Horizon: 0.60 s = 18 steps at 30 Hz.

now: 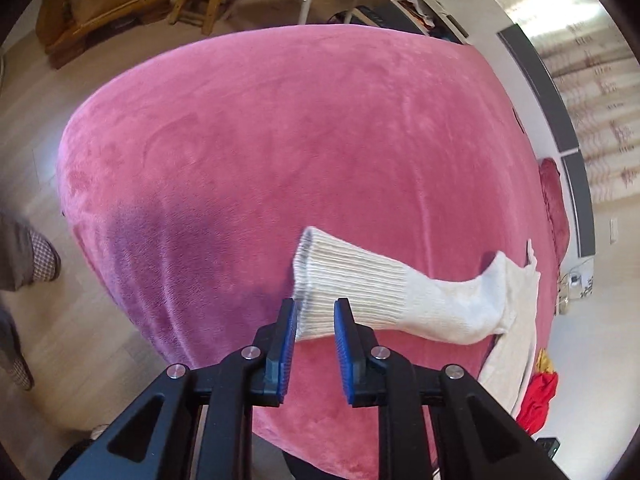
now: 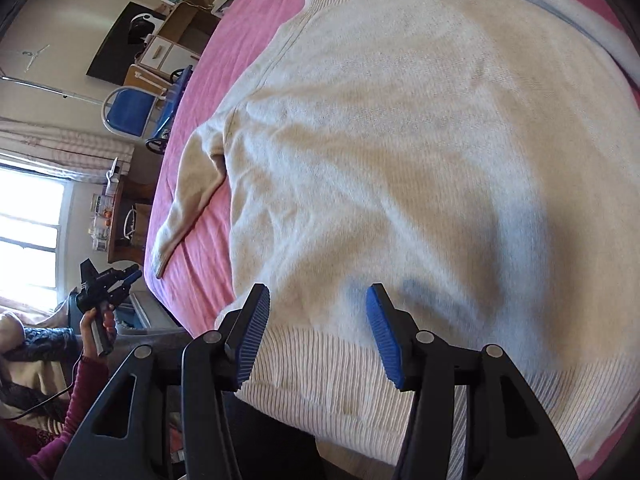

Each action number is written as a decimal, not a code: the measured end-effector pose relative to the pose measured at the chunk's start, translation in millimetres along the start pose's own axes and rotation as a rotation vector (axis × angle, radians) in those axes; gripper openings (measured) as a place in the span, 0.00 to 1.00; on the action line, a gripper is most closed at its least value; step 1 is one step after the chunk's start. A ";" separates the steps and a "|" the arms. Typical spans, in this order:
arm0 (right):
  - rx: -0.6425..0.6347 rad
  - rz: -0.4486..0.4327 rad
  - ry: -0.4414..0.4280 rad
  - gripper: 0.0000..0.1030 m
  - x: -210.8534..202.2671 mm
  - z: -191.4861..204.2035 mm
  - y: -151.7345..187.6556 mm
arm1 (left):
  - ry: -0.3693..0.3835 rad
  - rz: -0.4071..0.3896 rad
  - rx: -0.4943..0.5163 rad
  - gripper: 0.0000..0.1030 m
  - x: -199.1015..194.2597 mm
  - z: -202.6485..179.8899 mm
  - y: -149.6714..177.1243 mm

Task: Fold clothes
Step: 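Grasp the sleeve cuff with the left gripper and pull it outward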

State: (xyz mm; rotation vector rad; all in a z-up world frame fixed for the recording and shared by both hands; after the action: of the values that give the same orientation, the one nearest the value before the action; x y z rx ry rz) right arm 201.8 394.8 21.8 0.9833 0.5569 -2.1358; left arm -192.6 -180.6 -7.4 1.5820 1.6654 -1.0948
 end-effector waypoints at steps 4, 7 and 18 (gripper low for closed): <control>-0.010 -0.003 0.020 0.53 -2.0 6.5 8.6 | 0.049 -0.002 -0.062 0.21 14.4 10.3 -3.9; -0.011 -0.005 0.028 0.53 -2.0 10.7 12.4 | 0.052 0.006 -0.066 0.21 26.1 14.7 -9.4; -0.038 0.016 0.090 0.53 17.7 21.3 16.0 | 0.102 -0.092 -0.017 0.01 38.5 -25.2 -17.7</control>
State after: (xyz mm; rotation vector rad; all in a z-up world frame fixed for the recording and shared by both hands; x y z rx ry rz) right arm 195.5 363.5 19.7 1.0635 0.6286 -2.0672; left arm -211.6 -138.7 -25.1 1.5882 1.8255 -1.0582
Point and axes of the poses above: each gripper's, at about its wrist camera, not at the fingertips, and x roughly the way its jaws point, z to its left, y to its underside, the point moved 8 cm from there along x, roughly the way its jaws point, and after that the axes turned 6 degrees about x, right-handed, at the moved point
